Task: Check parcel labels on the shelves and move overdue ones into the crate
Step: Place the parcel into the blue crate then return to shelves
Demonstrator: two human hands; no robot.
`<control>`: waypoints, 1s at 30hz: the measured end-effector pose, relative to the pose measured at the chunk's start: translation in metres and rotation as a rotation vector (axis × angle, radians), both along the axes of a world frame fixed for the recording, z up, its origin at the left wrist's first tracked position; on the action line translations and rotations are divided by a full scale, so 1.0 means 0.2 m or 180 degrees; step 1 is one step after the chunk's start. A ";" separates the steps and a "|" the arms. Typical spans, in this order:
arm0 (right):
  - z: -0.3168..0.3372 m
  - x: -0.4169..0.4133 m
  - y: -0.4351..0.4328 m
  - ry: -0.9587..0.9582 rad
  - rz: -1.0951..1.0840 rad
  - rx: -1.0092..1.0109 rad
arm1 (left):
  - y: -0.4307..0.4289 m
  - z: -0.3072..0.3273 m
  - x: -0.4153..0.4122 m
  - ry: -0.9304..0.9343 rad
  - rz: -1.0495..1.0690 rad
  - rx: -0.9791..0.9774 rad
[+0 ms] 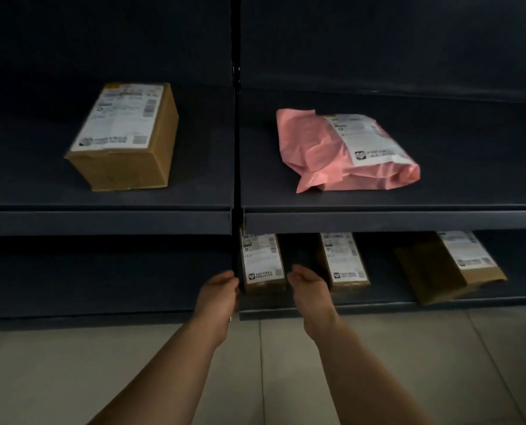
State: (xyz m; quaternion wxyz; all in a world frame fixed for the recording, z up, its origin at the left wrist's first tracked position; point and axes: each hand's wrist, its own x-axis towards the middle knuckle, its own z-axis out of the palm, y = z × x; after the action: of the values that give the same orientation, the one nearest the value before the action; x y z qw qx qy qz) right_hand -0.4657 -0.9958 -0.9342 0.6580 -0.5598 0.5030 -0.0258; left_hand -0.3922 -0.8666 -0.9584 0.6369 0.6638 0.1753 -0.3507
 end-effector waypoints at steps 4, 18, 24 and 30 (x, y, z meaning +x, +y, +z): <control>-0.20 0.13 -0.02 -0.0346 0.0060 -0.0037 | -0.09 -0.18 0.10 0.0042 0.0003 -0.0306; -0.32 -0.04 -0.03 -0.1039 -0.0012 0.0790 | 0.13 -0.24 0.08 0.0339 -0.0491 -0.1089; -0.40 -0.09 -0.04 -0.0941 0.0220 0.0785 | 0.18 -0.28 0.09 0.0154 -0.0871 -0.0927; -0.42 -0.10 -0.06 -0.0993 0.0156 0.0779 | 0.14 -0.28 0.10 0.0156 -0.0829 -0.0981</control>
State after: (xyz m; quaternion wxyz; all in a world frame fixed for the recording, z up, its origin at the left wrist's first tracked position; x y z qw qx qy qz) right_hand -0.4853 -1.0084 -1.0189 0.7915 -0.4770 0.3806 -0.0349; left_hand -0.3714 -0.8386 -1.0148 0.6757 0.5669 0.0477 -0.4688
